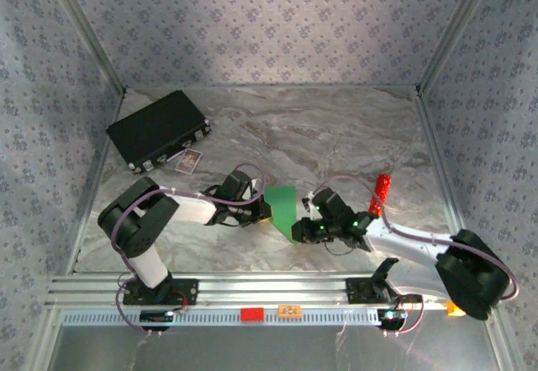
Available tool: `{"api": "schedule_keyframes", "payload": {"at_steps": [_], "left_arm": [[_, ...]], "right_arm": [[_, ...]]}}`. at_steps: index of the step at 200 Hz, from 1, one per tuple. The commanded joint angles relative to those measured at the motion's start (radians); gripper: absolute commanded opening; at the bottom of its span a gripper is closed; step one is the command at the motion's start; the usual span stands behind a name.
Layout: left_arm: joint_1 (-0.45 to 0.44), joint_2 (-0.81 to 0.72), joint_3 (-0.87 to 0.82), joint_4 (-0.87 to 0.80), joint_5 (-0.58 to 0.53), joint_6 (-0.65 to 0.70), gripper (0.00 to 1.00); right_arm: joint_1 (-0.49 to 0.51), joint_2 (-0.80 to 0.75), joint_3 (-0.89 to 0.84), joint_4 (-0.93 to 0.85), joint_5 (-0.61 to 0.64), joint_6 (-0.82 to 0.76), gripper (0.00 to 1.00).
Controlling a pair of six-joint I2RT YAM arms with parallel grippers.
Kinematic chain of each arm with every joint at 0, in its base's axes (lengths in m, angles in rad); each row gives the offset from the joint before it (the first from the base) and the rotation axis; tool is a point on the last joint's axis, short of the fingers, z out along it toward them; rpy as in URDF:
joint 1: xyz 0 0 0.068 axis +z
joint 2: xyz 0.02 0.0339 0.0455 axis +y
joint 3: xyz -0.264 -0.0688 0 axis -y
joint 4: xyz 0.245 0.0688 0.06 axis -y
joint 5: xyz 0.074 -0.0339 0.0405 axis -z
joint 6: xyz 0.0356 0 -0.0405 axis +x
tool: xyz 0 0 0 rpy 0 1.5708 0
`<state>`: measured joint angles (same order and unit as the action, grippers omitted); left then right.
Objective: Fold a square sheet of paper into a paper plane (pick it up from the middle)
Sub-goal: Third fold the triangle at the center of the table.
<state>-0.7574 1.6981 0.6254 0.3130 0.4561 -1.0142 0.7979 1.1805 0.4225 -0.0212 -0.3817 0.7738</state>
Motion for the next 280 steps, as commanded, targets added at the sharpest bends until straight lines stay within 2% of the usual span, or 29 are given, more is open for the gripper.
{"api": "schedule_keyframes", "payload": {"at_steps": [1, 32, 56, 103, 134, 157, 191, 234, 245, 257, 280], "left_arm": [[0.0, 0.052, 0.002, -0.074, -0.048, 0.01, 0.0], [0.0, 0.057, 0.002, -0.074, -0.046, 0.009, 0.0], [0.0, 0.054, 0.002, -0.074, -0.047, 0.009, 0.0], [0.001, 0.056, 0.009, -0.09, -0.045, 0.013, 0.0], [0.0, 0.055, 0.006, -0.088, -0.052, 0.008, 0.0], [0.001, 0.044, 0.0, -0.084, -0.056, 0.005, 0.0], [-0.002, 0.015, -0.013, -0.071, -0.061, -0.007, 0.0], [-0.02, -0.056, -0.031, -0.044, -0.084, -0.036, 0.0], [-0.025, -0.083, -0.033, -0.043, -0.094, -0.04, 0.02], [-0.025, -0.113, -0.042, -0.042, -0.105, -0.042, 0.04], [-0.025, -0.175, -0.056, -0.059, -0.134, -0.034, 0.13]], "right_arm": [[-0.004, 0.106, 0.074, 0.053, -0.05, -0.026, 0.15], [0.007, 0.258, 0.114, 0.068, -0.062, -0.028, 0.15], [0.013, 0.286, 0.06, 0.084, -0.051, -0.007, 0.15], [0.028, 0.14, -0.12, 0.09, -0.022, 0.05, 0.15], [0.029, 0.014, -0.16, 0.045, -0.035, 0.044, 0.13], [0.017, -0.025, -0.136, -0.067, 0.039, 0.034, 0.13], [0.005, -0.049, -0.051, -0.125, 0.122, 0.018, 0.17], [-0.012, 0.058, 0.102, -0.142, 0.169, -0.012, 0.19], [-0.015, 0.091, 0.123, -0.127, 0.173, -0.006, 0.25], [-0.02, 0.121, 0.143, -0.111, 0.175, 0.0, 0.27], [-0.025, 0.168, 0.17, -0.078, 0.165, 0.012, 0.35]]}}
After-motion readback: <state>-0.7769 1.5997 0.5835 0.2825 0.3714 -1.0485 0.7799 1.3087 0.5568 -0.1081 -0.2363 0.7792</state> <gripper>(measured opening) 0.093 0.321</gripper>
